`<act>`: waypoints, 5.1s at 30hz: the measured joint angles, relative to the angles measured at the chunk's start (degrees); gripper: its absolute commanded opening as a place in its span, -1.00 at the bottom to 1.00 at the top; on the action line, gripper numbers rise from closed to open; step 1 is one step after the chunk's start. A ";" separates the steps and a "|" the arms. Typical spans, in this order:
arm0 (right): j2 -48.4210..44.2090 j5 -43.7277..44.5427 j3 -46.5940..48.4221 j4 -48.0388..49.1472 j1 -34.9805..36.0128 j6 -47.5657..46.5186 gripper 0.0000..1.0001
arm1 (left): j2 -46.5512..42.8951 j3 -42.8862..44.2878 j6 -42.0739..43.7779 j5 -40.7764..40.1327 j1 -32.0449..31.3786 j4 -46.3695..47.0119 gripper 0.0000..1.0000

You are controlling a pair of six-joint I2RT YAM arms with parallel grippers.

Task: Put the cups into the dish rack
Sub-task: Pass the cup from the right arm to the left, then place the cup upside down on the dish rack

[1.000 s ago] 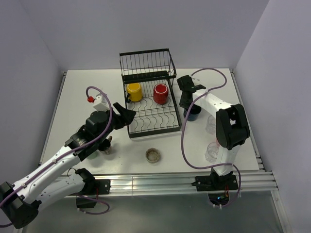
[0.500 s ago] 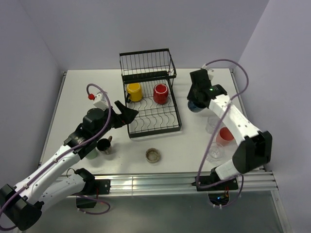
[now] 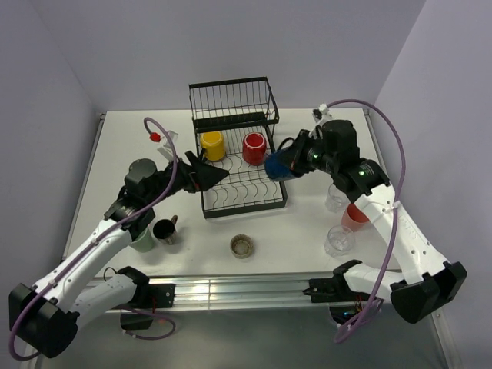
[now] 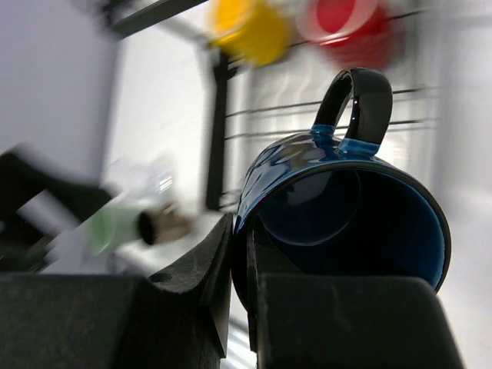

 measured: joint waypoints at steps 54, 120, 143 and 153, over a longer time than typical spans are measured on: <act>-1.97 -33.20 -12.96 45.40 5.62 26.53 -1.00 | 9.03 -0.11 -2.10 18.34 0.74 26.51 0.98; -3.37 9.25 -7.78 16.94 8.37 8.90 -0.04 | 12.48 17.42 10.16 -1.70 -0.15 -21.70 -0.99; -0.68 23.85 -5.35 7.41 8.37 3.02 -0.04 | 35.54 33.31 17.27 -23.43 -8.46 -43.71 -1.00; -0.68 24.11 -5.35 7.04 8.37 2.64 -0.03 | 41.16 36.54 18.10 -25.57 -9.79 -45.66 -1.00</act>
